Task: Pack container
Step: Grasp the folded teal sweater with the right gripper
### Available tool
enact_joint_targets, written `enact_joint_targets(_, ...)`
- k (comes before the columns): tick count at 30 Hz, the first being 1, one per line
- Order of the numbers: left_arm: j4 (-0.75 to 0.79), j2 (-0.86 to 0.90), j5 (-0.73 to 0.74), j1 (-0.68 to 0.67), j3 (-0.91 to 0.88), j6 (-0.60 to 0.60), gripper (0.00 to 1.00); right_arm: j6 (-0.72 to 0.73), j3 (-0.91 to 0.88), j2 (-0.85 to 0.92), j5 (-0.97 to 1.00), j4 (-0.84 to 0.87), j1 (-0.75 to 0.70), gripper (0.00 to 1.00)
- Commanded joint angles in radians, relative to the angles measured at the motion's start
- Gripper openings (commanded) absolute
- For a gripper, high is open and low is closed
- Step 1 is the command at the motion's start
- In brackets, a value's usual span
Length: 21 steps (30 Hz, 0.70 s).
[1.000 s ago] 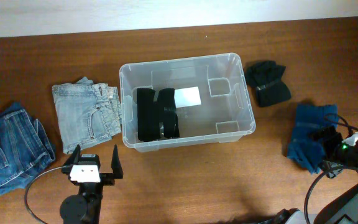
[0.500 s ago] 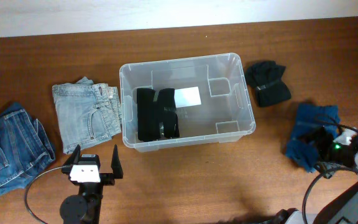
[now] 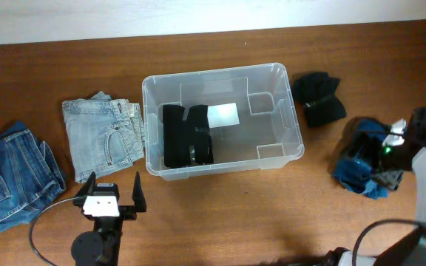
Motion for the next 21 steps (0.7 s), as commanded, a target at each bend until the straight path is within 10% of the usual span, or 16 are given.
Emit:
enact_joint_targets(1,0.004,-0.008,0.011,0.006,-0.008,0.015,0.99,-0.076,0.127,-0.03,0.009,-0.037,0.052,0.99)
enact_joint_targets(21,0.004,-0.008,0.011,0.006,-0.008,0.015,0.99,-0.004,0.214,-0.011,0.24,0.131,-0.058,0.98)
